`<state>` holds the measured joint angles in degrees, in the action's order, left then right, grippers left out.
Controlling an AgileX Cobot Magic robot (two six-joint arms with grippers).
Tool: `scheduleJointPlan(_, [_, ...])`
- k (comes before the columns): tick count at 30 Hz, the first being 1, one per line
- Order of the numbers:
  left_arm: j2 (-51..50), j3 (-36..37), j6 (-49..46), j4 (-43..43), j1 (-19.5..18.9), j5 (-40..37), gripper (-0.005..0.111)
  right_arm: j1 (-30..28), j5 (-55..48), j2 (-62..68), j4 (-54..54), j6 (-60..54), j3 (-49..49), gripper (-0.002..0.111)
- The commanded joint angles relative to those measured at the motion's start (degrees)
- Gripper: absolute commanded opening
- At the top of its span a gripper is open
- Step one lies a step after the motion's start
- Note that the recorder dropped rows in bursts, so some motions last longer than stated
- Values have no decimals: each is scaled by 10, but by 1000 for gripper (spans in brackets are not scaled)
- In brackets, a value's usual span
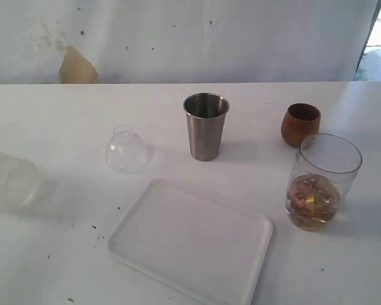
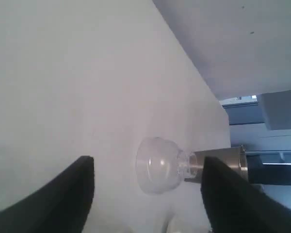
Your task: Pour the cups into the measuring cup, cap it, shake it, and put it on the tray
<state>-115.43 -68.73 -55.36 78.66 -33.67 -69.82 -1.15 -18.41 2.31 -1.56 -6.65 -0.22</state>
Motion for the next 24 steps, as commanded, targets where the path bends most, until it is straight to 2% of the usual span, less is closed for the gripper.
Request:
scheduleJointPlan(1, [63,-67,15,-39,-6,-1,62,1,5,2,-2,-2,2,0])
scheduleJointPlan(4, [95,-92,29,-120,-16,58,61,1,5,2,-2,-2,2,0])
scheduleJointPlan(6, [108,-79,94,-238,-13,124,60,1,5,2,-2,-2,2,0])
scheduleJointPlan(8, [97,-54,98,-252,-5,155,60,1,5,2,-2,-2,2,0])
scheduleJointPlan(12, [50,-31,-9,-205,22,192,60,1,5,2,-2,-2,2,0])
scheduleJointPlan(18, [-32,-33,-131,-88,60,120,60,1,5,2,-2,-2,2,0])
scheduleJointPlan(23, [-34,-47,-136,-85,60,-1,60,1,5,2,-2,-2,2,0])
scheduleJointPlan(24, [-34,-47,-136,-74,60,-1,60,1,5,2,-2,-2,2,0])
